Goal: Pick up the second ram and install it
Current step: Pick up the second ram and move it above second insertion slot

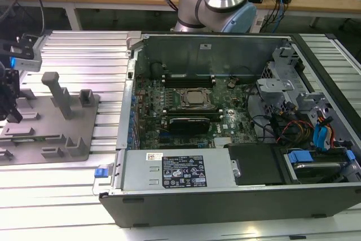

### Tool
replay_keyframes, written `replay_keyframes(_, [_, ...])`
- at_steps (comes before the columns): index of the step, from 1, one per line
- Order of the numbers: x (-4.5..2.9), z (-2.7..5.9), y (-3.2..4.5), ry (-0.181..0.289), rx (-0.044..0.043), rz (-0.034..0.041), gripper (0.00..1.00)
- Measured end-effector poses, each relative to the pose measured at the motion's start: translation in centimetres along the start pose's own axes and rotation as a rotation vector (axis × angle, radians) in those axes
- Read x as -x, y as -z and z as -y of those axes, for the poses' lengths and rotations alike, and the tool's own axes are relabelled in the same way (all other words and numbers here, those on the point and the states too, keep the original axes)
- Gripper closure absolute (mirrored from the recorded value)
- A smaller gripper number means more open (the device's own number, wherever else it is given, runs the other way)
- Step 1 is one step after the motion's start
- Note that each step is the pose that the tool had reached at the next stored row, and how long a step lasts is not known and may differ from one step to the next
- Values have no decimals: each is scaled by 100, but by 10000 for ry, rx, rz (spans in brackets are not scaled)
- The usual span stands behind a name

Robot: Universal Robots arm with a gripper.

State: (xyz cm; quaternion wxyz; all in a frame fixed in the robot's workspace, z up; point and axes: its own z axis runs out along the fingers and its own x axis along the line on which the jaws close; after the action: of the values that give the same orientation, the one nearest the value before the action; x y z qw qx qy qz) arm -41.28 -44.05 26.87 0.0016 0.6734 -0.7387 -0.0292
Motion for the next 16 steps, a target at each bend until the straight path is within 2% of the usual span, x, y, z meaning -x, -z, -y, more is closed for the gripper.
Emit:
replay_keyframes(5, [-35,-11,-98,14,-1,0,92])
replay_keyframes(7, [-46,-10,-158,122,4,-4,92])
replay_keyframes(16, [-56,-55,-304,706,22,-31,92])
